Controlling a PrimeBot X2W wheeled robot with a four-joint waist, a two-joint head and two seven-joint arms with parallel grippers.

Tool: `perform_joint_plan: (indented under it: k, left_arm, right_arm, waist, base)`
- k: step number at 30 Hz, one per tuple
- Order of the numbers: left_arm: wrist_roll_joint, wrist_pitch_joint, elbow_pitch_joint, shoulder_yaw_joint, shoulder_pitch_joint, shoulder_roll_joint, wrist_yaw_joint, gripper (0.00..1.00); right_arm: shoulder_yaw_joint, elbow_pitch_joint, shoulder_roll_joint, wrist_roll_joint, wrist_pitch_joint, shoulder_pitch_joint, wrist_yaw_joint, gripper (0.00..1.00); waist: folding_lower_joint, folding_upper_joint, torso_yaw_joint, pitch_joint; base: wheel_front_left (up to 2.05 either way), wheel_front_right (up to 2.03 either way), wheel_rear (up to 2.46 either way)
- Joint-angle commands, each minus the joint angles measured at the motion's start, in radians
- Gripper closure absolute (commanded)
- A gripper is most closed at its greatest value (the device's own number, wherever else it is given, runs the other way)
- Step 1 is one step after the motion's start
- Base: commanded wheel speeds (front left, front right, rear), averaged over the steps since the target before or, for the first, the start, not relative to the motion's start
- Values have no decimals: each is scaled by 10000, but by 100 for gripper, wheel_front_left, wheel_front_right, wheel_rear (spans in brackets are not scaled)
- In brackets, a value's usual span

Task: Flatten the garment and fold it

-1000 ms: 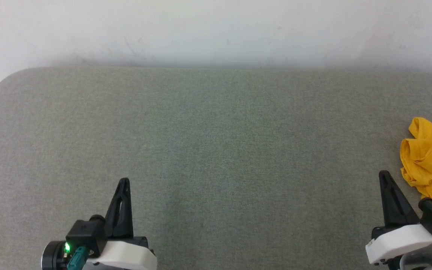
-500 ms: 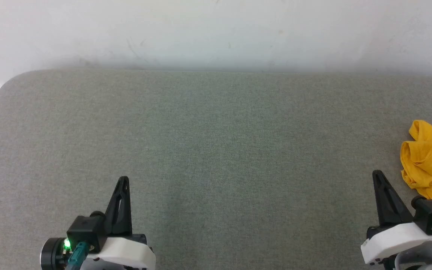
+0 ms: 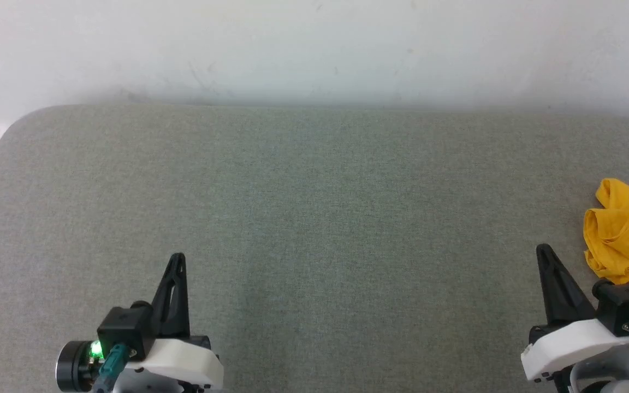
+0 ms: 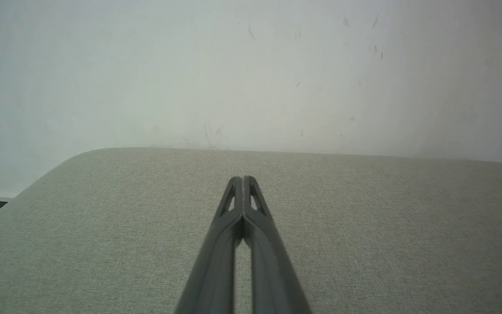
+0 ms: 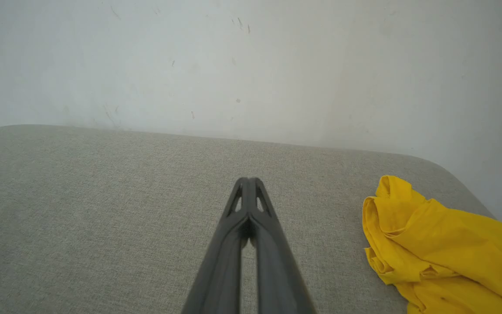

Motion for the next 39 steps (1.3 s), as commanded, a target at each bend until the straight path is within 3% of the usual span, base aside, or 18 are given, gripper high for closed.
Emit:
perform_joint_plan:
  k: [1, 39]
  left_arm:
    - [132, 42, 60, 114, -159, -95, -123, 100]
    - [1223, 818, 432, 1108, -405, -807, -1114, 100]
  right_arm:
    - [68, -44, 24, -121, 45, -109, -6, 100]
    - [540, -83, 41, -418, 500, -325, -9, 100]
  waist:
    - [0, 0, 6, -11]
    - [0, 0, 140, -336]
  base:
    - [0, 0, 0]
    - [0, 0, 0]
